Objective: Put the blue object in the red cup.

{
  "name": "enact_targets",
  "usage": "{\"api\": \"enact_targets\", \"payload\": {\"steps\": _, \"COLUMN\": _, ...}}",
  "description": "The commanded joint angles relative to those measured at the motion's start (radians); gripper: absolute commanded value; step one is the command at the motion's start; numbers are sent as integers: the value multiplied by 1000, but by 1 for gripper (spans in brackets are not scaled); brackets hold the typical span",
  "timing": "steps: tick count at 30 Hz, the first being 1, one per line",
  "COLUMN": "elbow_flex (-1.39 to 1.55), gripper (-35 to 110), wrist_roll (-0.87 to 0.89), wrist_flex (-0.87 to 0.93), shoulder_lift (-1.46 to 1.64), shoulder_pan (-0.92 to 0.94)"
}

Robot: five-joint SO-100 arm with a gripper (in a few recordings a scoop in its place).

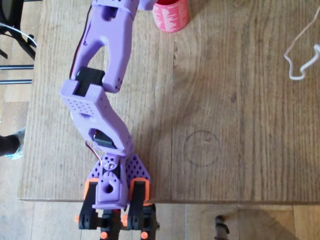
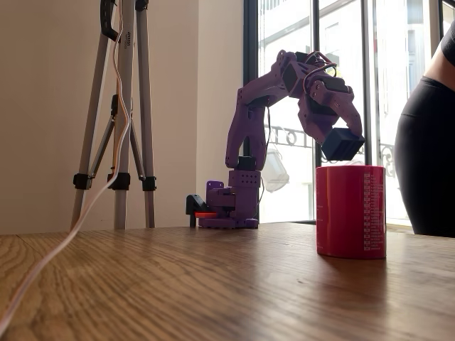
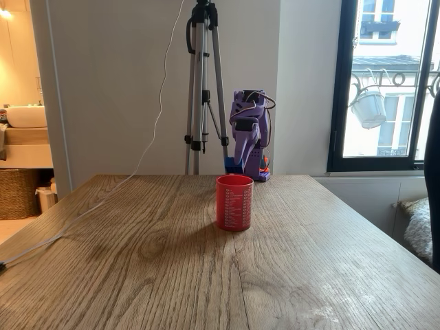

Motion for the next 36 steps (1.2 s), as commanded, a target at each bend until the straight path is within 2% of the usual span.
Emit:
{"api": "enact_targets", "payload": {"steps": 1, "elbow_flex": -18, "gripper": 44, "wrist_roll": 43, "wrist_flex": 31, "shoulder_lift": 35, "shoulder_pan": 21}}
{"api": "enact_targets", "payload": {"steps": 3, "elbow_flex": -18, "gripper": 50, "wrist_roll": 46, "wrist_flex": 67, "shoulder_lift": 35, "shoulder_pan": 21}}
{"api": "enact_targets", "payload": {"steps": 14, "elbow_flex": -15, "gripper": 47, "wrist_roll": 34, "wrist_flex": 106, "shoulder_lift": 40, "shoulder_pan": 29}}
{"api": "enact_targets", "payload": {"steps": 15, "elbow_flex": -17, "gripper": 27, "wrist_roll": 18, "wrist_flex": 104, "shoulder_lift": 41, "shoulder_pan": 31}}
{"api": "enact_targets", "payload": {"steps": 16, "elbow_flex": -21, "gripper": 1, "wrist_roll": -8, "wrist_flex": 92, "shoulder_lift": 44, "shoulder_pan": 31}}
{"api": "enact_targets", "payload": {"steps": 27, "elbow_flex": -15, "gripper": 1, "wrist_roll": -114, "wrist_flex": 20, "shoulder_lift": 80, "shoulder_pan": 35}}
{"api": "enact_targets", "payload": {"steps": 32, "elbow_flex": 109, "gripper": 1, "wrist_roll": -219, "wrist_flex": -195, "shoulder_lift": 199, "shoulder_pan": -9}}
{"api": "enact_targets", "payload": {"steps": 36, "elbow_flex": 170, "gripper": 1, "wrist_roll": -187, "wrist_flex": -284, "shoulder_lift": 379, "shoulder_pan": -61}}
